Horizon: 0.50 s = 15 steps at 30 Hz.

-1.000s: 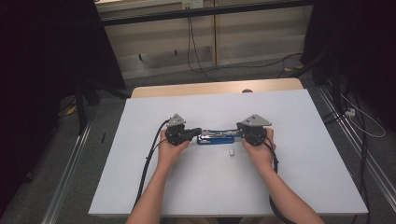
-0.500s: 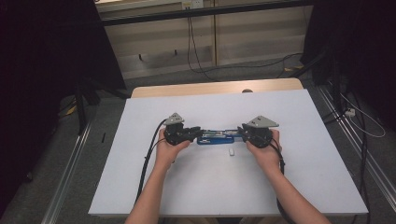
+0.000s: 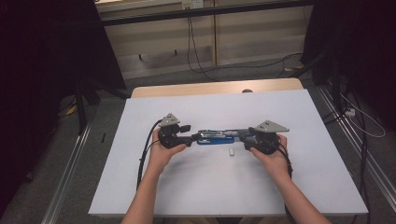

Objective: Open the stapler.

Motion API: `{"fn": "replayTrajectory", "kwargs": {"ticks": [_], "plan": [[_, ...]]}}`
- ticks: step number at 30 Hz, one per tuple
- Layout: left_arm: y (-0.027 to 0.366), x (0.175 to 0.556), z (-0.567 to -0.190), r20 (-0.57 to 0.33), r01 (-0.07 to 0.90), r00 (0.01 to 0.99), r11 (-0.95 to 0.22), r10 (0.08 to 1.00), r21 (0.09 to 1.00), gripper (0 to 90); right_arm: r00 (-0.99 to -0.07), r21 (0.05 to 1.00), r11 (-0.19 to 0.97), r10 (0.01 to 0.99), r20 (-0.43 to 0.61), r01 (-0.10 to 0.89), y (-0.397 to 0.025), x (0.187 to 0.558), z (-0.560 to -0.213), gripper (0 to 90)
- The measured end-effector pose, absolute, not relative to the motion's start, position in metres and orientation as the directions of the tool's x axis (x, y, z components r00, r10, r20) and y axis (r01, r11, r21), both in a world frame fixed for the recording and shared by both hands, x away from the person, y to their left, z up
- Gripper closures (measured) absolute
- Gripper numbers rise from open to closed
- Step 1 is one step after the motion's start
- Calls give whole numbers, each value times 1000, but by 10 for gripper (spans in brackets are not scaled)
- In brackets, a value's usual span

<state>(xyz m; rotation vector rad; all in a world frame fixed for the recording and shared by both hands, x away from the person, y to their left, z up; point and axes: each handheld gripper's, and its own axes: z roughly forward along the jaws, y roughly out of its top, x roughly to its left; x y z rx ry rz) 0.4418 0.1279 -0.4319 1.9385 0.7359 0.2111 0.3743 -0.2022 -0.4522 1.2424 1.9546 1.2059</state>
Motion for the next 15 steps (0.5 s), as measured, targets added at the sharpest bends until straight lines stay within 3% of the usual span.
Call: {"fn": "replayTrajectory", "kwargs": {"ticks": [6,15], "plan": [[137,438,-433,-192,444,770,-296,608,845,268,-439,877,165,897,57,451,-204,372,-455,342],[150,430,-428,-186,453,754,-293,630,842,157,-471,887,186,881,41,424,-199,368,-451,243]]}}
